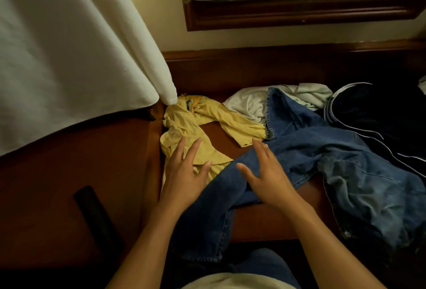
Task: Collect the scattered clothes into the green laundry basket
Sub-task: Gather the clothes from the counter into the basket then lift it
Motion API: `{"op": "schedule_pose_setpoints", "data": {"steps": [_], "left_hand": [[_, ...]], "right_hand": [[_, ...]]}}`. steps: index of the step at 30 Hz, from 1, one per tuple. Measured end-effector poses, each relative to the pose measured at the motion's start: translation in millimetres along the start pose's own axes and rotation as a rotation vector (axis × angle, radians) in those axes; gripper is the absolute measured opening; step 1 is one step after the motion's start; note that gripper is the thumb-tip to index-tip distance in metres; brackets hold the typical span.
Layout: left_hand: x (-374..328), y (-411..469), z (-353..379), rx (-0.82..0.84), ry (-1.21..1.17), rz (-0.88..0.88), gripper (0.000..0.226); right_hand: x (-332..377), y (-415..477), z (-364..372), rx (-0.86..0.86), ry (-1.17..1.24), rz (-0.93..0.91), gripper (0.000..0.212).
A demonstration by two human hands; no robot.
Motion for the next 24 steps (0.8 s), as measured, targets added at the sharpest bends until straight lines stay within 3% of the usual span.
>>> {"op": "schedule_pose_setpoints", "data": {"steps": [5,10,14,17,20,22,24], "left_hand": [[28,38,23,0.020,0.035,-0.038,0.069],[79,79,70,0.162,0.166,-0.148,0.085],[102,82,102,0.331,0.365,-0.215,0.095],[106,83,98,0.253,0.416,-0.244,0.087],[109,86,90,0.104,0.280,-0.221,0.065],[106,89,87,0.064,0.193,-0.206,0.054],[98,95,82,0.045,0.107,-0.215,0.049]], "right_hand": [[-19,45,-3,0.011,0.010,0.024,0.090],[-44,115,16,0.057,-0.040,0.028,0.088],[-63,172,37,0.096,-0.180,0.043,0.090],[-80,189,62,0.179,-0.384,0.100,0.088],[-78,181,77,0.066,-0.573,0.030,0.058],[-68,171,83,-0.065,-0.571,-0.073,0.034],[-64,164,85,-0.126,-0.477,-0.127,0.025]]}}
Point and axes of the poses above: each hand's wrist, its own y-axis towards the middle knuckle, its own z-axis out of the palm, x = y × z, the point moved 7 cm from there along y, towards the middle knuckle, and after that the axes turned 8 degrees about y, right-handed, at the moved point
